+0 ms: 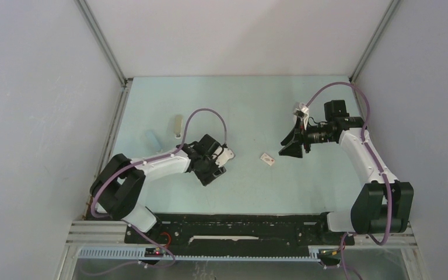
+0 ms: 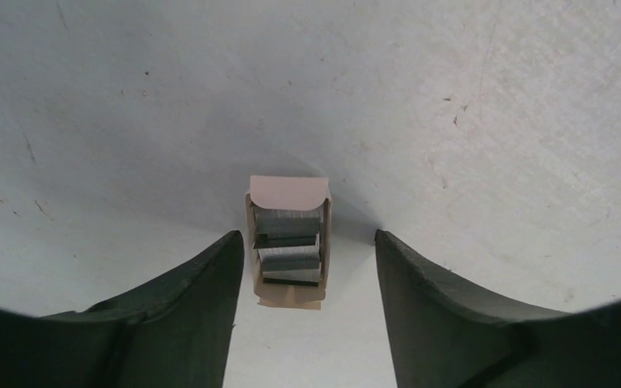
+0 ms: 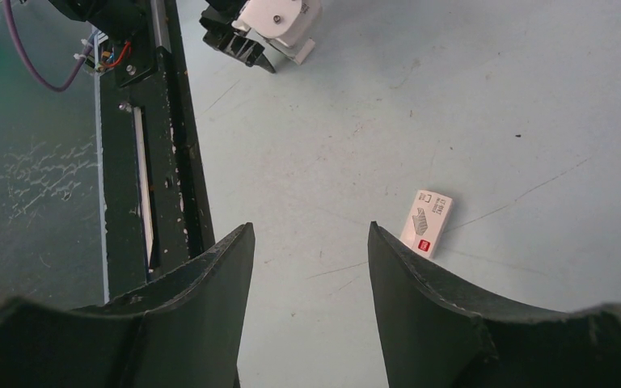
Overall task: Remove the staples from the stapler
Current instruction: Move the staple box to the center of the board.
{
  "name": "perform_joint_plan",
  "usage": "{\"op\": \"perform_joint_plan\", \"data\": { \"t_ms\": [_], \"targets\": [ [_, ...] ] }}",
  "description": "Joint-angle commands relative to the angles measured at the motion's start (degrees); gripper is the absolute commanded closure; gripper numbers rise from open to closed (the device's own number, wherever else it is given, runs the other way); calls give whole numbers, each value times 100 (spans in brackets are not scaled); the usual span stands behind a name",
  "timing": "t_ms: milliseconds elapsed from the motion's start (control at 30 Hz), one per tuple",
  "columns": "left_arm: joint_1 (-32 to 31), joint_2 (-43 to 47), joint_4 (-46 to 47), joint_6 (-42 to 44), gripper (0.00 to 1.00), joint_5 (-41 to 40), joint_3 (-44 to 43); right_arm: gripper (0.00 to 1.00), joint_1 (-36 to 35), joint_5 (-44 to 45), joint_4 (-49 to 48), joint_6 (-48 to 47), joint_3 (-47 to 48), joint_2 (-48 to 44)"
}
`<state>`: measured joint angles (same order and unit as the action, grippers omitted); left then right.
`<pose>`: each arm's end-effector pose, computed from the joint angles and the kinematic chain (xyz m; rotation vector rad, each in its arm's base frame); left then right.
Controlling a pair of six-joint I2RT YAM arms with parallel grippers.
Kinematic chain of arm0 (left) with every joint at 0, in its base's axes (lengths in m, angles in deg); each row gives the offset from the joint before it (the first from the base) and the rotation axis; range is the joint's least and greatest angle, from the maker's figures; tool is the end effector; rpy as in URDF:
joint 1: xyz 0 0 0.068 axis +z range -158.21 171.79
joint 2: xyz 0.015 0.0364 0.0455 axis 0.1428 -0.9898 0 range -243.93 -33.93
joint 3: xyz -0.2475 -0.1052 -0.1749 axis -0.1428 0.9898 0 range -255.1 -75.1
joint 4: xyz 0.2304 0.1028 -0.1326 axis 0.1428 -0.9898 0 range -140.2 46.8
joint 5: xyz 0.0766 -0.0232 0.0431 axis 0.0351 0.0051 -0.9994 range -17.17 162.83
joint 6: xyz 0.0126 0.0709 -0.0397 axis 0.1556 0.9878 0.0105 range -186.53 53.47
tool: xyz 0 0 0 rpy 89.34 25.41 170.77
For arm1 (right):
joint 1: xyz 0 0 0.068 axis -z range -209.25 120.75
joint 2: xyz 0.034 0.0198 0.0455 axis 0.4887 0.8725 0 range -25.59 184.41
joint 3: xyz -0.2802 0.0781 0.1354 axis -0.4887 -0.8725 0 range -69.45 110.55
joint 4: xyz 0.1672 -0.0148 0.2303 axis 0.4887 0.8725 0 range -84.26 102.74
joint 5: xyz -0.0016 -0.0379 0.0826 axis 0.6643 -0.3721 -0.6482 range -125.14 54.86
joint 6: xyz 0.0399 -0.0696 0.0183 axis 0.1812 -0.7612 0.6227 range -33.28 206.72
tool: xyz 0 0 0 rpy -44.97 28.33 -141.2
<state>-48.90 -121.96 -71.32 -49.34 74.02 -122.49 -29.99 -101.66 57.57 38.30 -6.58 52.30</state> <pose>0.2310 -0.2006 0.1607 1.3499 2.4300 -0.1344 0.2700 0.0692 0.3136 -1.1306 1.7934 1.0866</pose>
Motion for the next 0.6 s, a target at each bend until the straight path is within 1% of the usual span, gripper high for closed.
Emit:
{"op": "perform_joint_plan", "data": {
  "t_ms": [0,200,300,567],
  "targets": [
    [35,-135,-42,136,37,-83,-261,37,29,-111,-57,17,-21,-151],
    [35,-152,-36,135,49,-102,-278,37,29,-112,-53,20,-22,-160],
    [41,-210,-36,112,56,-93,-294,37,25,-123,-51,26,-25,-171],
    [3,-232,48,61,59,141,-420,37,29,-142,-34,16,-21,-186]
  ]
}}
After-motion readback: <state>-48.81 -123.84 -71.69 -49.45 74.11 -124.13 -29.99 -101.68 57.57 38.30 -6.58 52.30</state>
